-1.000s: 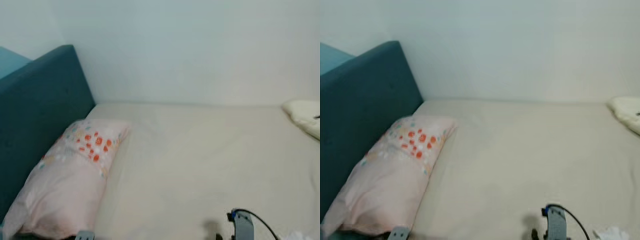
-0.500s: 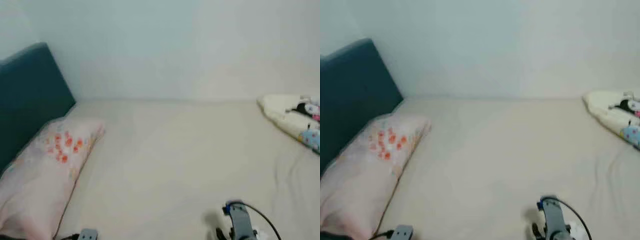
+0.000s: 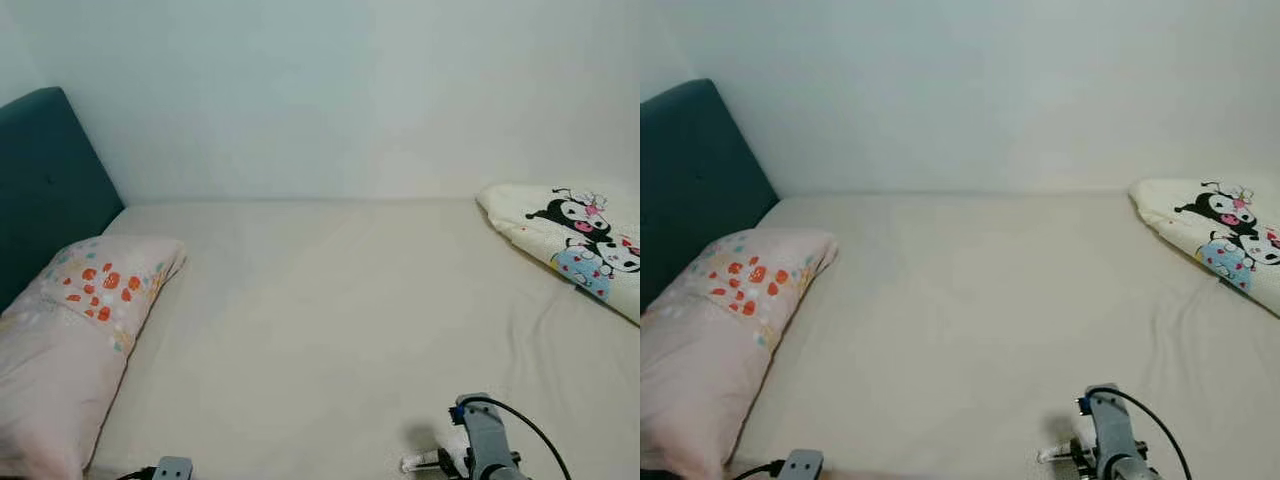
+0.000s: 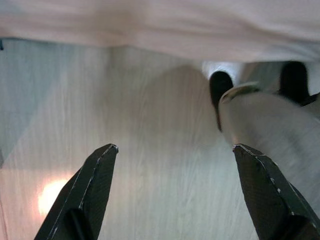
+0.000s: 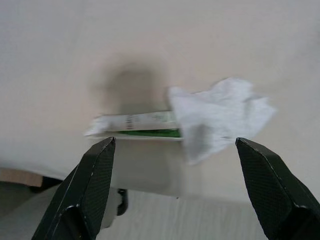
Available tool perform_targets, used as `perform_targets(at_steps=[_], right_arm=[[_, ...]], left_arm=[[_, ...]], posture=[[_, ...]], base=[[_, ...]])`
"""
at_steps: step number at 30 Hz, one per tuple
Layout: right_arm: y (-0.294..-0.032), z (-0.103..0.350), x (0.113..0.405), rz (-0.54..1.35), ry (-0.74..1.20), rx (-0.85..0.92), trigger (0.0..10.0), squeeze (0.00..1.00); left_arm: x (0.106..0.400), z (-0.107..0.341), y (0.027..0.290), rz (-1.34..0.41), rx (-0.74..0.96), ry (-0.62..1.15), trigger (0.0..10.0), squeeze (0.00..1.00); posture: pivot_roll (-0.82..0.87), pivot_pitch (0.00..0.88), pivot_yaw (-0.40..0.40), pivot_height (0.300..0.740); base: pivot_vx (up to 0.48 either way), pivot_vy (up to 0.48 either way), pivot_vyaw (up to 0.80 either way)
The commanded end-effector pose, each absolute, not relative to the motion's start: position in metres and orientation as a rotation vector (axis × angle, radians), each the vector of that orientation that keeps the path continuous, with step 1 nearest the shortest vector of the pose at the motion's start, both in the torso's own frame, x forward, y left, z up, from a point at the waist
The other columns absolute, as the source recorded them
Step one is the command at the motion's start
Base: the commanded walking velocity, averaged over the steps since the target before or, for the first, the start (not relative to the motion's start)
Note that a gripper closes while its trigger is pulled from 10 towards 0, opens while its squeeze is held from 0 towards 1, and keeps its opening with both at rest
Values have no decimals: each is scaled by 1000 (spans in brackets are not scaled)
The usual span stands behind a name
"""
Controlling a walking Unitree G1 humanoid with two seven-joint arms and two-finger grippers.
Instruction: Clean up the room
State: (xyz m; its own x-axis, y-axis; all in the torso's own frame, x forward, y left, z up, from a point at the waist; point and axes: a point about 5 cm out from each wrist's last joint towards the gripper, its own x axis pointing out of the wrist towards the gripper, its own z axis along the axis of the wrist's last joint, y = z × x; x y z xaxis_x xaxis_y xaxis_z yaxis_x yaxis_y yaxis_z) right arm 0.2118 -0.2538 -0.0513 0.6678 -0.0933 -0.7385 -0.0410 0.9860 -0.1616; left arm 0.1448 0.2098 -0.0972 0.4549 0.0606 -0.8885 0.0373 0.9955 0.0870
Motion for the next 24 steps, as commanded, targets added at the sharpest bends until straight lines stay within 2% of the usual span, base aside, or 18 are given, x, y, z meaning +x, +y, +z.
perform_targets(at_steps=[1, 12, 21, 24], right_arm=[[-253, -51, 213, -17, 848, -187, 10000, 0], [-262, -47, 216, -69, 854, -191, 10000, 0], [-264, -48, 214, -95, 859, -166, 10000, 0], [-263, -49, 213, -97, 864, -165, 10000, 0]], left_arm=[[142, -97, 216, 23, 104, 1108, 10000, 0], [140, -98, 214, 38, 84, 1124, 10000, 0], [140, -99, 213, 37, 105, 1126, 10000, 0], [141, -98, 213, 33, 106, 1117, 10000, 0]], posture=[[-113, 36, 79, 740], [-115, 38, 75, 740], [-113, 39, 75, 740], [-114, 39, 75, 740]], base=[[0, 0, 0], [0, 0, 0], [-457, 0, 0], [-94, 0, 0]])
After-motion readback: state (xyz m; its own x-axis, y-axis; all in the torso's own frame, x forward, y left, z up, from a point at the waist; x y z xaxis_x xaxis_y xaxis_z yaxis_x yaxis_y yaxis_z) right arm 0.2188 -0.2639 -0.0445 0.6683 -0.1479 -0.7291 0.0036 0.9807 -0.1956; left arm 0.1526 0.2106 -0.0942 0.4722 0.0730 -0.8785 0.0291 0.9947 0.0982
